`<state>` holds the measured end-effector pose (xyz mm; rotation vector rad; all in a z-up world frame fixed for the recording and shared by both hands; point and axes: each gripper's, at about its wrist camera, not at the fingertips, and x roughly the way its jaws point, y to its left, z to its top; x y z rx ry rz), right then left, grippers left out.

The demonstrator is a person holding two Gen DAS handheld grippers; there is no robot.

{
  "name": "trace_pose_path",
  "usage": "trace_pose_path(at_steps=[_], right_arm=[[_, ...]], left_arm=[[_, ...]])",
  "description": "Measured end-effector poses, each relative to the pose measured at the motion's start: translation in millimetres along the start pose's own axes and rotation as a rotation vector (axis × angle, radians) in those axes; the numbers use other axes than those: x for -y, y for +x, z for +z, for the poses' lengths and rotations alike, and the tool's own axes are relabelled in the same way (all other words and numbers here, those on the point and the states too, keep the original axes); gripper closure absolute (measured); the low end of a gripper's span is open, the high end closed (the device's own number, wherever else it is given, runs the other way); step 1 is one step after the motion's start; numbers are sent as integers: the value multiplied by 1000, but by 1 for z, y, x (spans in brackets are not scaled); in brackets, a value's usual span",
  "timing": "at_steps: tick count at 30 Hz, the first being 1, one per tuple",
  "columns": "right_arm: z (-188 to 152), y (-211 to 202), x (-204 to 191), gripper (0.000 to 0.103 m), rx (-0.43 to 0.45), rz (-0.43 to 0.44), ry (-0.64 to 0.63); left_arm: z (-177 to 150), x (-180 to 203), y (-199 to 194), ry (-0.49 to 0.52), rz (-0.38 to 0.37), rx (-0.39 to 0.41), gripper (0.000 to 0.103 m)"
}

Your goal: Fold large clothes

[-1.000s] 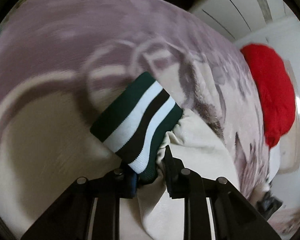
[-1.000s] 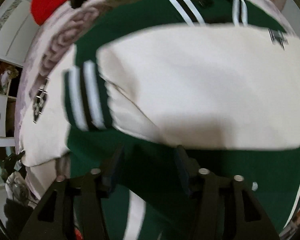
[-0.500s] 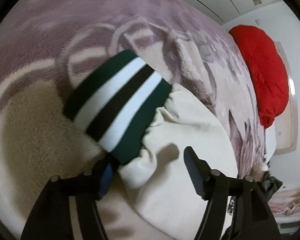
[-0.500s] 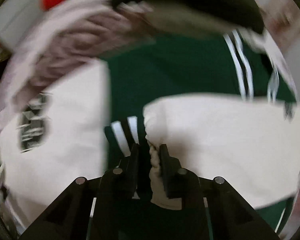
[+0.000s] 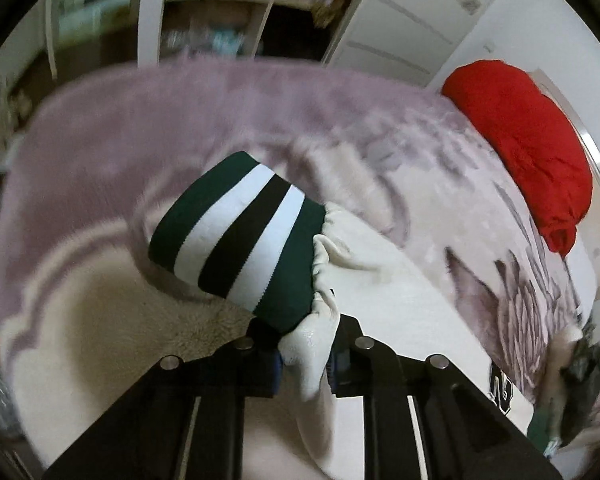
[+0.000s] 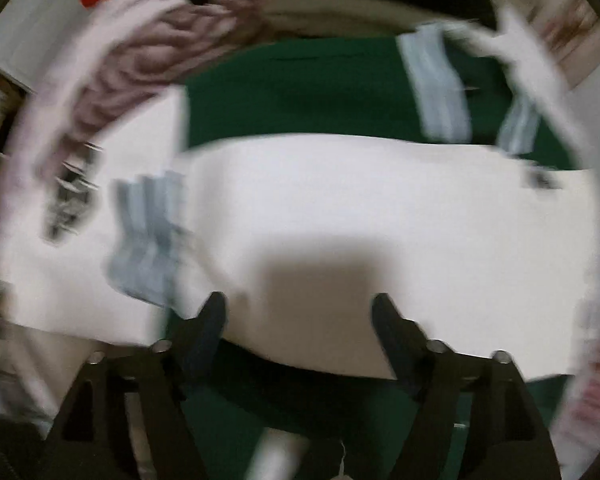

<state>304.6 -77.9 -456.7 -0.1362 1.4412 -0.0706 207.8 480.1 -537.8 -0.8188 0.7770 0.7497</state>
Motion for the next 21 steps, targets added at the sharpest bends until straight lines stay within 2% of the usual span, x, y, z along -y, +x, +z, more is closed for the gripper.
trace_pose_path(at_steps=[2,6,8,11,13,16,17,21], right_arm=[[-7,8,15,20,-12,-70,1],[-11,22,36,20,-24,-121,23],[-5,29,36,20,-16,-114,36],[4,32,44,20,-8,-58,59],[6,30,53,20,-9,-3,82],[-2,23,93,20,-12,61,134],[-6,20,106,20,-15,72,149],[-32,13,190,20,-43,111,250]], left_arm=[[-1,19,-25,50,11,55,90],[-10,79,-86,211,4,175,91],[-24,117,-115,322,-14,204,91],[-52,168,-142,456,-63,200,92],[-83,209,-157,558,-108,194,93],[-151,270,-182,709,-197,153,93],[-166,283,-188,730,-220,138,93],[-266,358,-217,821,-383,5,93]])
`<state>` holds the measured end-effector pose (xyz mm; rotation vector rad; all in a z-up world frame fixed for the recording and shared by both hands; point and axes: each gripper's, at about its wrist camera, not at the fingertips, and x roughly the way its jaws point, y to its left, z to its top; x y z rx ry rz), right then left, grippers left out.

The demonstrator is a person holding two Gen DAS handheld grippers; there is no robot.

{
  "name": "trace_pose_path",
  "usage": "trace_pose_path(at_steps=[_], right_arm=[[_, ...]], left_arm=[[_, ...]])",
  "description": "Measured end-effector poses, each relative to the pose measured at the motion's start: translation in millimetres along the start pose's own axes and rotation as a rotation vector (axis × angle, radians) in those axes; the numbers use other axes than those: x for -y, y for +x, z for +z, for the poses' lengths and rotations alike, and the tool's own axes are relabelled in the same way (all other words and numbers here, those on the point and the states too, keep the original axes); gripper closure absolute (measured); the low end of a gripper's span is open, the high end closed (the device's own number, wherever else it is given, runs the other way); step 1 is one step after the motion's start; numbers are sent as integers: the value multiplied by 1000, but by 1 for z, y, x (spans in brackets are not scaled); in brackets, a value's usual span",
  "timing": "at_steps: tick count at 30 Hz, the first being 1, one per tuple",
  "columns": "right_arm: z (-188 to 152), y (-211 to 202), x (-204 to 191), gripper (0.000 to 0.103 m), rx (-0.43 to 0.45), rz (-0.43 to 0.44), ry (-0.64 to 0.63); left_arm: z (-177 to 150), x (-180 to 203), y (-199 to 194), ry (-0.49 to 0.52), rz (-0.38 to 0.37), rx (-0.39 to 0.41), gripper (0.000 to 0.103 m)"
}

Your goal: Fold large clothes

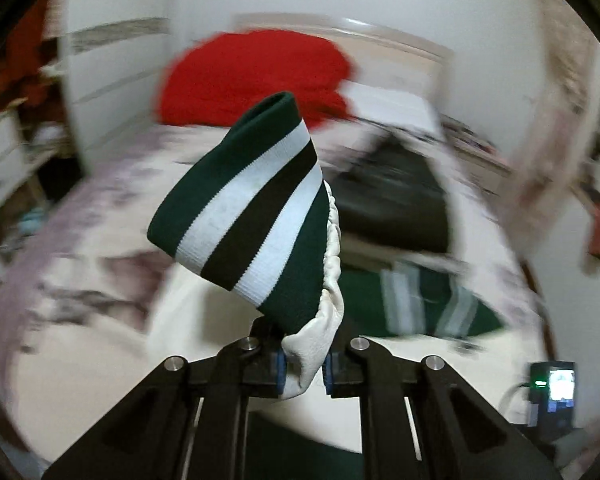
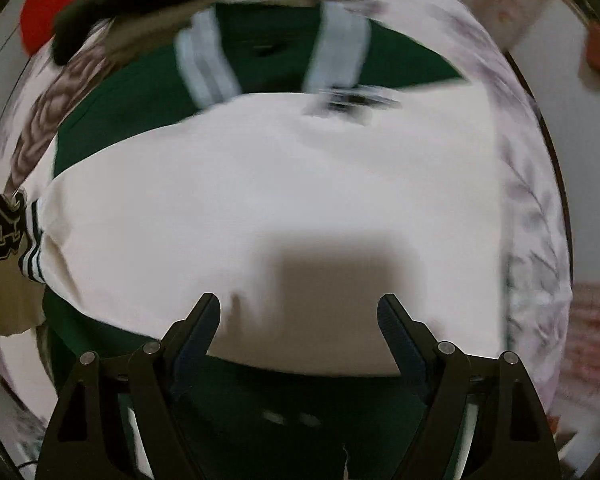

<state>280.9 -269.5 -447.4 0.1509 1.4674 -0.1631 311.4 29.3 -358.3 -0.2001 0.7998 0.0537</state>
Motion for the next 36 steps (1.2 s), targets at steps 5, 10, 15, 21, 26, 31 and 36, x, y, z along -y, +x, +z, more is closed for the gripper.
trace_pose_path(at_steps=[5,10,15,21,26,31,36], right_arm=[[-7,2,113,20,-47,-8,103],[-18,14,196,20,-86,47,188],[-15,12,240,20,-66,238,282],[4,7,251,20,-36,557,410],[22,13,216,20,-53,649,399],[45,46,159,20,-195,624,280],[58,46,120,94,-158,493,157]], left_arm=[[-39,141,43,73,-210,-175,93],[-94,203,104,155,-232,-377,93],[-119,219,135,181,-182,-522,86],[-98,202,98,174,-193,-479,9],[-86,147,76,115,-87,-469,9],[-94,71,78,138,202,-440,9],[-106,10,100,94,360,-459,9]])
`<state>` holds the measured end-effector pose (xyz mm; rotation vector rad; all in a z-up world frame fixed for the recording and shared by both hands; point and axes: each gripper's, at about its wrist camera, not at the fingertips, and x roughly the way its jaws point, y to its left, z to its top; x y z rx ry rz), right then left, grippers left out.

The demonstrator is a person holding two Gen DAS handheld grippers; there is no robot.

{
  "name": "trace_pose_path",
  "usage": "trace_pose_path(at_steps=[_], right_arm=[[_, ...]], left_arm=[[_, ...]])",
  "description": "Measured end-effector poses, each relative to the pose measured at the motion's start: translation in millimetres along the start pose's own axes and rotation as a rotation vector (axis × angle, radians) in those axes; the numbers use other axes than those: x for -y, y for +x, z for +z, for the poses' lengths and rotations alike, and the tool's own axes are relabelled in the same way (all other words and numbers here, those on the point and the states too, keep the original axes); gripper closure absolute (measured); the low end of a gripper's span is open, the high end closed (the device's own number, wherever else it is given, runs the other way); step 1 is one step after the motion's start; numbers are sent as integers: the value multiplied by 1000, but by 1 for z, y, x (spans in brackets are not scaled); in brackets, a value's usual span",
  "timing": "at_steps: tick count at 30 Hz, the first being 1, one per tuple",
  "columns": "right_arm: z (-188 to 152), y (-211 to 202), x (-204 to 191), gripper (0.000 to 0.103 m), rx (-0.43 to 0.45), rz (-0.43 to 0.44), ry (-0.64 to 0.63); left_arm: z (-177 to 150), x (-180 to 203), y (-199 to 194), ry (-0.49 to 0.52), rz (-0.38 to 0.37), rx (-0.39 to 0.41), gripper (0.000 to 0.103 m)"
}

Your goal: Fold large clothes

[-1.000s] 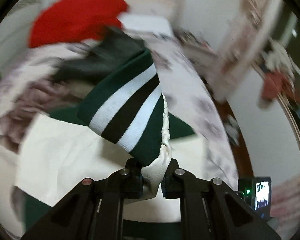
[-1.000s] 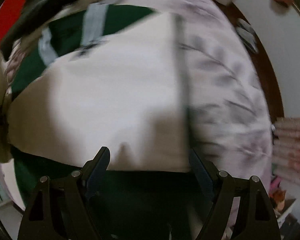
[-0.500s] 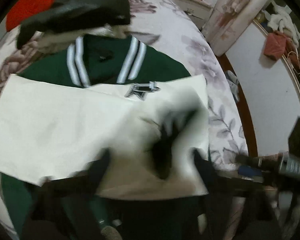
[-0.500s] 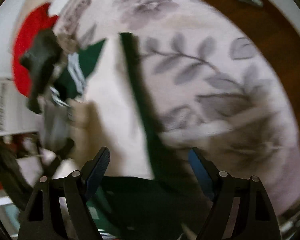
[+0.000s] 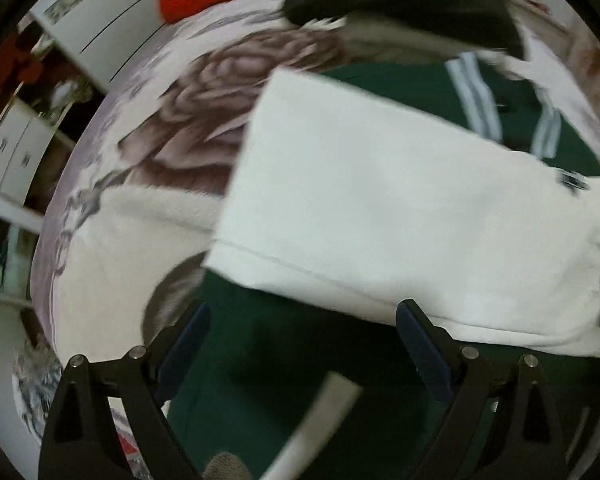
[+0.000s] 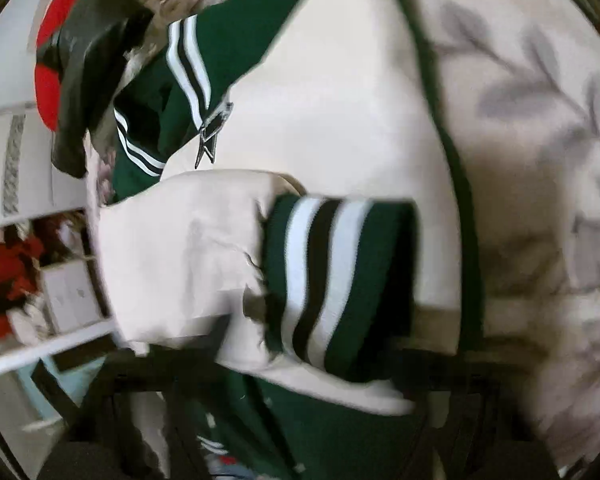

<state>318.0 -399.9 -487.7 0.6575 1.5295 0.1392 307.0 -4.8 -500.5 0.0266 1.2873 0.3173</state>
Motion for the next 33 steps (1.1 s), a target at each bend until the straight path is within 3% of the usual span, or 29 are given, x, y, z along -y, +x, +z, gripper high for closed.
trace_pose_path(at_steps=[4,7,9,10,11,12,14,16,20,24,25,26,28,30,33], right_arm=[[7,-48,-30,99,199,-132,-90],[23,-54,-20,99,218,-237,-69],[33,-38,-10,97,148,-299,-54],[38,-26,-4,96,76,-300,-34],[38,-24,0,88,57,-286,-10],[34,-30,1,83,58,-260,29],[23,-50,-2,58,101,-245,54],[4,-75,-3,47,151,-199,82],[-12,-85,3,47,178,-139,93],[0,-55,16,47,155,-111,66],[5,-44,20,47,132,-147,60],[13,-24,26,47,82,-244,46],[22,-2,40,46,11,-272,55],[25,-13,42,44,-11,-231,50],[7,-53,34,42,-3,-228,-90]], left_arm=[[2,-13,16,-39,-20,3,8],[5,-14,24,-55,-49,7,8],[8,-17,27,-59,-62,-3,8],[9,-18,28,-55,-61,-8,8],[10,-19,27,-52,-59,-11,8],[10,-21,22,-56,-63,-2,8],[8,-26,13,-55,-64,24,9],[1,-29,2,-33,-38,57,8],[-11,-26,4,13,35,85,8],[-15,-23,36,14,107,44,8],[-15,-20,52,17,129,9,8],[-15,-19,65,19,143,-21,8],[-17,-18,80,0,156,-67,8],[-19,-17,75,-26,184,-67,8],[-33,-9,44,-34,260,-31,8]])
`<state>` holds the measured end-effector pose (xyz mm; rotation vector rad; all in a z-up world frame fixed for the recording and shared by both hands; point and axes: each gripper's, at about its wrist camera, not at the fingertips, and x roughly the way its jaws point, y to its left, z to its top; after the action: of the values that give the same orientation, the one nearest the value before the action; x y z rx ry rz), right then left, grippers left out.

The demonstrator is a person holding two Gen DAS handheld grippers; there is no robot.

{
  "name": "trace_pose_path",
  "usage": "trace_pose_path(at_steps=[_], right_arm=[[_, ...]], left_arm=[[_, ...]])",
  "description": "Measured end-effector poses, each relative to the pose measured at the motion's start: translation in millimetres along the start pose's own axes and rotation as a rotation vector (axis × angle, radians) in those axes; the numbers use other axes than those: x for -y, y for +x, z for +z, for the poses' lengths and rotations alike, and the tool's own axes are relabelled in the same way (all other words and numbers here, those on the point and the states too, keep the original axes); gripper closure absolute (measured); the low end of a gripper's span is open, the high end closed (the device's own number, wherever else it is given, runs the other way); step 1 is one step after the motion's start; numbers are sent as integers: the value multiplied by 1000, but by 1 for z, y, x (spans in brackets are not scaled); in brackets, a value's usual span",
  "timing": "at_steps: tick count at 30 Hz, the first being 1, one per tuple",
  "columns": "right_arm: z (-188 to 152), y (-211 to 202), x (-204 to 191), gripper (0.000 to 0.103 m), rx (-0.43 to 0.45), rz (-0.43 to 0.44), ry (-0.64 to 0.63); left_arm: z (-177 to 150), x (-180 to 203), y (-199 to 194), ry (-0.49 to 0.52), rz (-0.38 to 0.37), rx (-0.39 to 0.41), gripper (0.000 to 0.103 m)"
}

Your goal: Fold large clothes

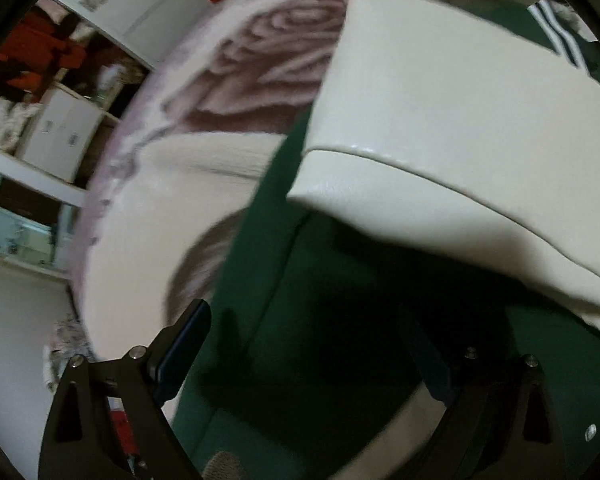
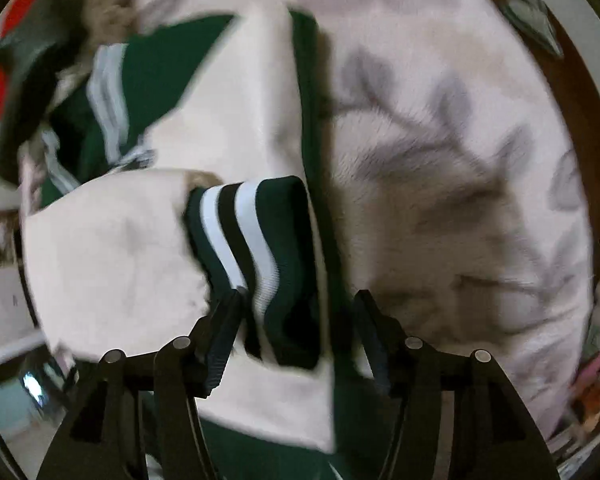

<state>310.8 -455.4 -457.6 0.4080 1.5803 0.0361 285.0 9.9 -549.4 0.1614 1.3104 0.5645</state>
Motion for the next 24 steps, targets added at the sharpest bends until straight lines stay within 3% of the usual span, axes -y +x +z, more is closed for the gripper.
trace_pose_path(at_steps=[2,5,8,10,12,14,17,21,24], right_arm=[[-27,-8,1,42,-66,-28,-112],[-57,17,4,42,-201,3,-197],[-53,45,1,42,-174,-9,-241],[-51,51,-1,44,-138,-67,-312],[-53,38,13,54,-72,-106,-304],[-53,26,40,57,-30,-134,-256],[-50,36,64,57,-56,-87,-190],[-41,37,49,55,-111,-126,-248],[-33,10,63,47,-177,-5,-233]], left_arm=[[-18,3,-24,-9,44,15,8],[-55,20,-62,-1,123,18,8],[-94,52,-89,33,194,-9,8],[-110,68,-93,46,211,-38,8],[-124,83,-95,53,225,-68,8],[-132,92,-100,53,227,-72,8],[-140,101,-99,65,234,-67,8],[-146,109,-105,87,247,-69,8],[-160,112,-140,105,238,-46,8]])
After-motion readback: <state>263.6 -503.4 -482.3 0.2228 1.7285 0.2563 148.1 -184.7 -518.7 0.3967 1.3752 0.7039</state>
